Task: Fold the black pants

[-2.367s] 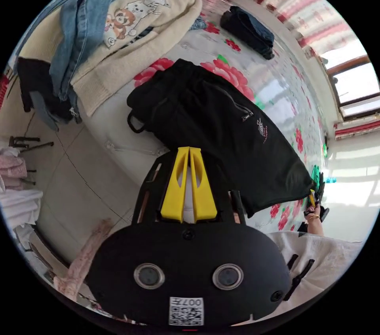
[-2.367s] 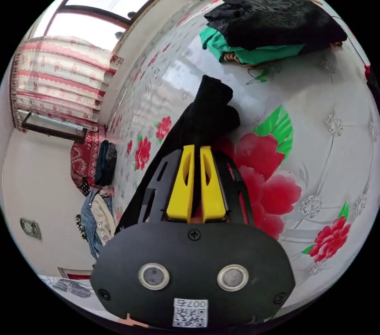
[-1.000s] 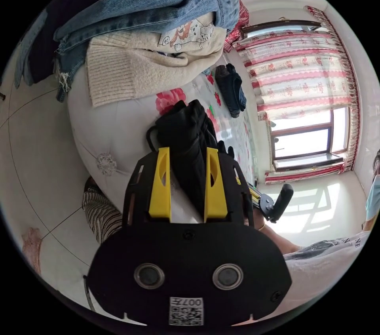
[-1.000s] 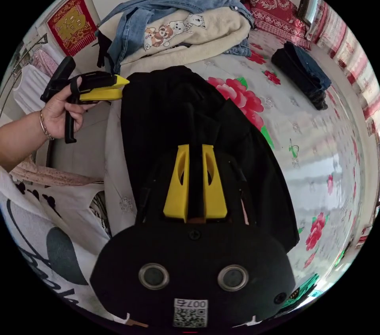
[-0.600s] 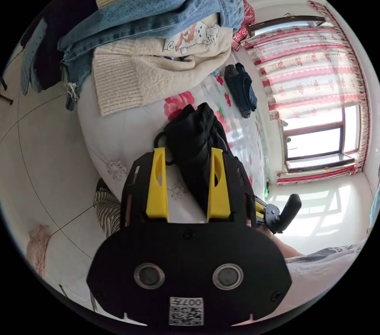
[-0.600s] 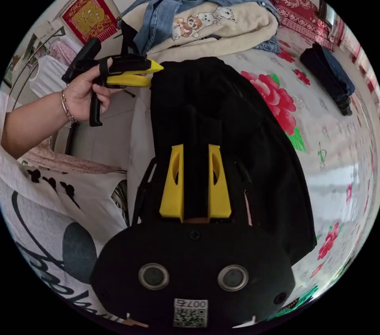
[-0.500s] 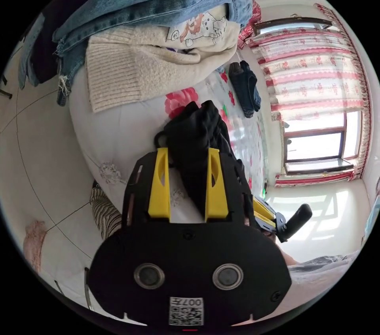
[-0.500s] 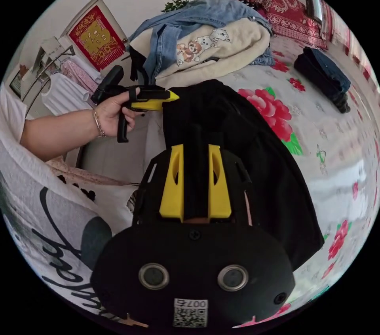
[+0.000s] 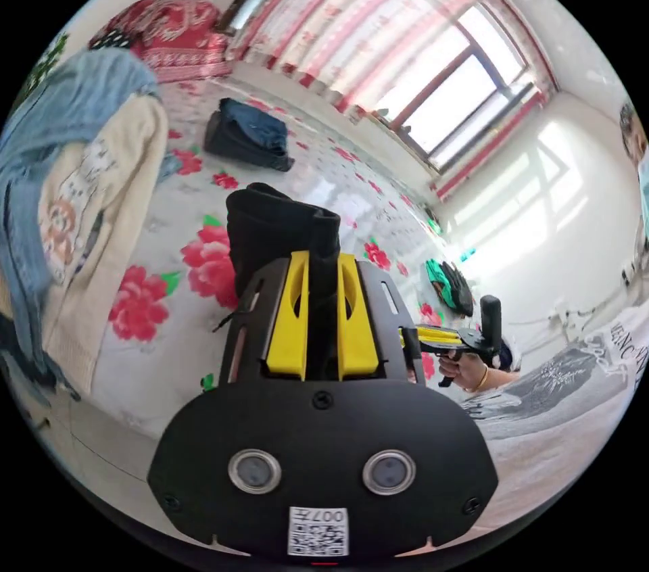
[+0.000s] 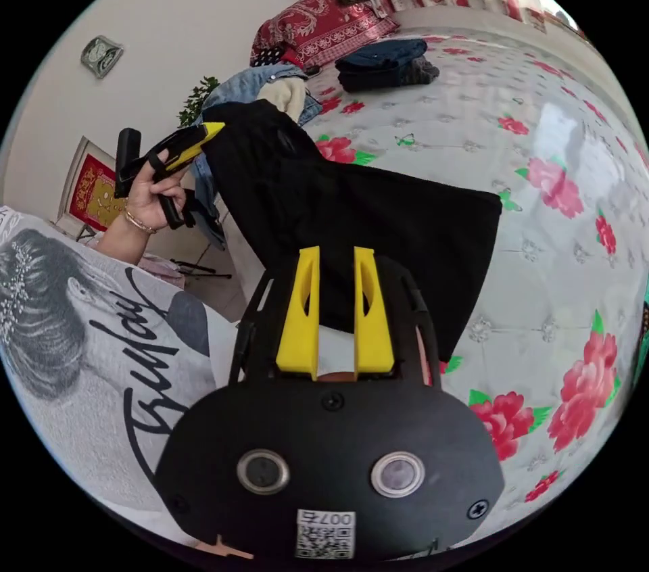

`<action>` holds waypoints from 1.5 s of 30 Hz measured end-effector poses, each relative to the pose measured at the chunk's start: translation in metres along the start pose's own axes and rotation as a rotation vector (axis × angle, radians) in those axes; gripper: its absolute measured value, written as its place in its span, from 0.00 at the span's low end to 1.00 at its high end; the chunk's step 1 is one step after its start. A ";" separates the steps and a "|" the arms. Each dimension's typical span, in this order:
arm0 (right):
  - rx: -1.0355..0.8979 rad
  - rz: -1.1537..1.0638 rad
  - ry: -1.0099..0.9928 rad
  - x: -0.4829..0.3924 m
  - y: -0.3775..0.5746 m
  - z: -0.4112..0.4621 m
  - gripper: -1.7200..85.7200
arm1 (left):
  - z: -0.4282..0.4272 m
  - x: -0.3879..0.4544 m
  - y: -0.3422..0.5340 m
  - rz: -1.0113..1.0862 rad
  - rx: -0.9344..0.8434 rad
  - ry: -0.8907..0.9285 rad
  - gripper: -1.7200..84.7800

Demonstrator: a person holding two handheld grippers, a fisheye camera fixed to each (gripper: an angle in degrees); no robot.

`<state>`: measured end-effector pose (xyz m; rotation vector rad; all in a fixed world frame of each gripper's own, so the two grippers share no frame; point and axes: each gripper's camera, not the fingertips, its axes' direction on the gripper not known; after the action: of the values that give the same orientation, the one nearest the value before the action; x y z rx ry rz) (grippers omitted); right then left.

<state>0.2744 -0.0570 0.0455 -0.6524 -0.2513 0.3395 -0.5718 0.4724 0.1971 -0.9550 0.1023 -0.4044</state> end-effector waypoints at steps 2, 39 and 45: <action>0.033 0.085 0.075 0.031 0.026 -0.025 0.11 | 0.035 0.051 -0.018 0.145 -0.065 0.079 0.10; -0.014 0.555 -0.452 0.281 0.011 -0.031 0.09 | 0.250 0.023 -0.086 -0.224 -0.674 0.310 0.09; 0.061 0.499 -0.413 0.237 -0.050 -0.070 0.08 | 0.229 0.047 -0.158 -0.066 -0.632 0.358 0.08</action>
<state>0.5261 -0.0413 0.0515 -0.5745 -0.4705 0.9619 -0.5151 0.5505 0.4620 -1.5012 0.5501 -0.6196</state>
